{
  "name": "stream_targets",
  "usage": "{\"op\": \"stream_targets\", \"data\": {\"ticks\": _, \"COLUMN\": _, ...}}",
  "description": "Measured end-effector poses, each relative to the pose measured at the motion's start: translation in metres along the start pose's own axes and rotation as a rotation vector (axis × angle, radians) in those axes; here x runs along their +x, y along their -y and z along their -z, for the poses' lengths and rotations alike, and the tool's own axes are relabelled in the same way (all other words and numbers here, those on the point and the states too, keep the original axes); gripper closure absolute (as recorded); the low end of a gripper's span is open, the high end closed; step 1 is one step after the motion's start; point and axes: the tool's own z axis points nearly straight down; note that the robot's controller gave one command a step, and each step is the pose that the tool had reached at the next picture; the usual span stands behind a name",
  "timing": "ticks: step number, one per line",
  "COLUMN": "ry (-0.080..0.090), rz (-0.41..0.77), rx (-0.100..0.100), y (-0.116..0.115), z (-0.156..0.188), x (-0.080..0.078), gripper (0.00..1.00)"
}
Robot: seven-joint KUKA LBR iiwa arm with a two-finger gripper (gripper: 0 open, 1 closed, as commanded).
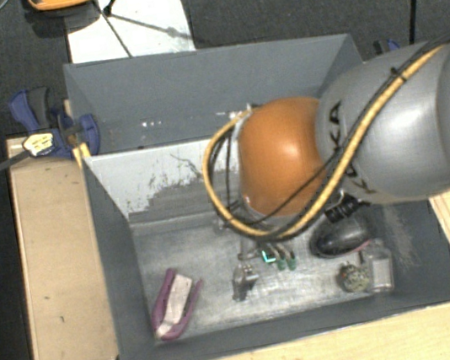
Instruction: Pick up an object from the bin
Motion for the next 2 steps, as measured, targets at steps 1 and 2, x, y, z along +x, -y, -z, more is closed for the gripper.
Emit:
{"op": "stream_targets", "data": {"ticks": 1, "ry": 0.011, "rz": -0.082, "rx": 0.003, "y": 0.094, "z": 0.015, "x": -0.018, "gripper": 0.00}}
{"op": "stream_targets", "data": {"ticks": 2, "ry": 0.009, "rz": -0.291, "rx": 0.000, "y": 0.126, "z": -0.047, "x": -0.061, "gripper": 0.00}}
